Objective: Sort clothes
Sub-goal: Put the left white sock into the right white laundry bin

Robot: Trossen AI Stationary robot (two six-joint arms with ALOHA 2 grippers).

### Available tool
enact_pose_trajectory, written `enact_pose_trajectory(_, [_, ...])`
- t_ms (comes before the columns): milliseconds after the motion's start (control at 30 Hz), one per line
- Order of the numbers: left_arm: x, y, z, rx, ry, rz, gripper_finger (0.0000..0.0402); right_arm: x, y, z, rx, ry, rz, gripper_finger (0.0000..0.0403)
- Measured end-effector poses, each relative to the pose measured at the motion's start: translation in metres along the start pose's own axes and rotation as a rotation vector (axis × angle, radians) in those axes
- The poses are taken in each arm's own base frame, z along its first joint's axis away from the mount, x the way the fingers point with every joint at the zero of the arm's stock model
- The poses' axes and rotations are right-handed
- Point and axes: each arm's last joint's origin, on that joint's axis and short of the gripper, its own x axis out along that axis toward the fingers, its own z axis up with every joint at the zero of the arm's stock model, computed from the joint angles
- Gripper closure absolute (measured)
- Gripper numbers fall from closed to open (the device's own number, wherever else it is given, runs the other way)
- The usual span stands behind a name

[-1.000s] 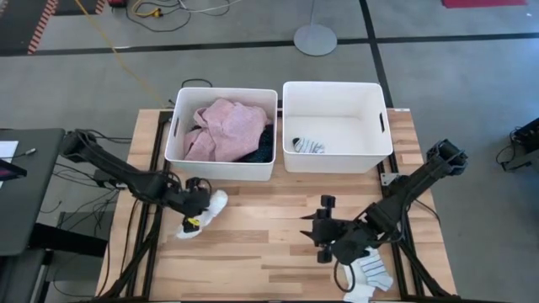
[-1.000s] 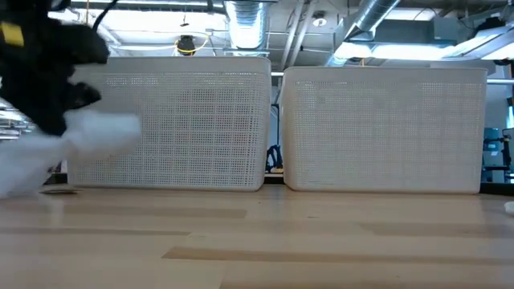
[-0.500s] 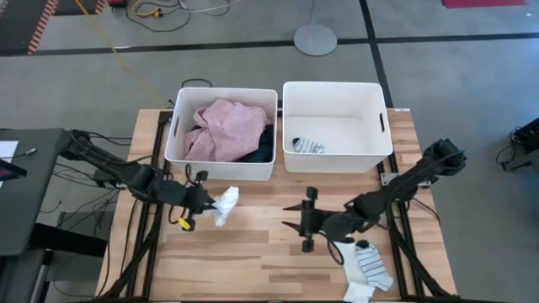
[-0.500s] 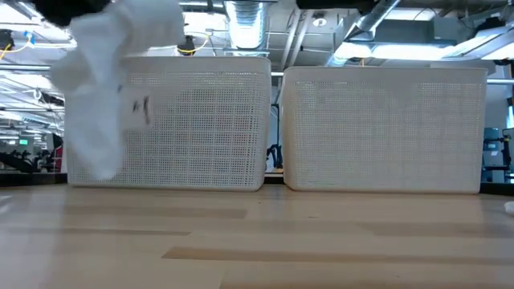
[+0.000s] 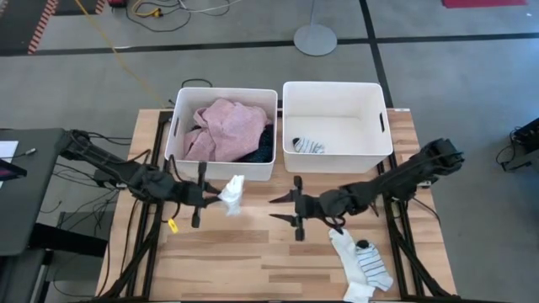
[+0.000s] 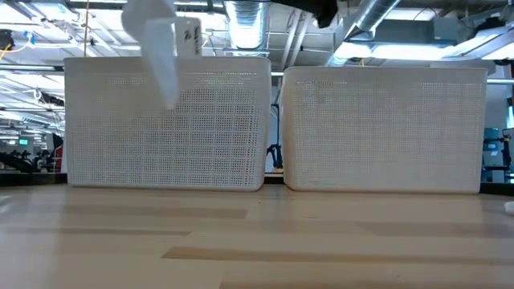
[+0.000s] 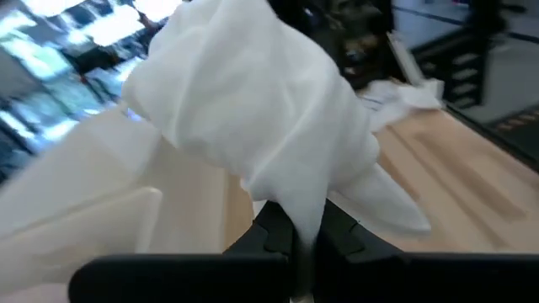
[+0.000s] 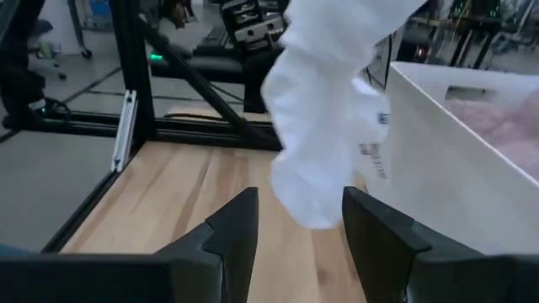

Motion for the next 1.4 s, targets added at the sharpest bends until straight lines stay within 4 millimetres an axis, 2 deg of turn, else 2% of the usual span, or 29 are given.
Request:
enact_pose_trajectory(433, [0.006, 0.017, 0.008, -0.001, -0.085, 0.142, 0.0397, 0.046, -0.016, -0.014, -0.076, -0.196, -0.061, 0.0214])
enact_pose_trajectory(700, [0.025, 0.014, 0.004, 0.010, -0.064, 0.165, 0.0397, 0.073, -0.013, -0.006, -0.197, -0.230, -0.094, 0.0214])
enact_pose_trajectory(800, [0.031, 0.011, 0.003, 0.020, -0.065, 0.167, 0.0397, 0.081, -0.012, -0.003, -0.210, -0.218, -0.179, 0.0214])
enact_pose_trajectory(1167, [0.033, 0.011, 0.004, 0.018, -0.070, 0.172, 0.0395, 0.079, -0.012, -0.002, -0.235, -0.158, -0.362, 0.0214])
enact_pose_trajectory(1400, [0.033, 0.009, 0.000, 0.048, -0.031, 0.153, 0.0397, 0.075, -0.002, 0.001, -0.276, -0.174, -0.363, 0.0214])
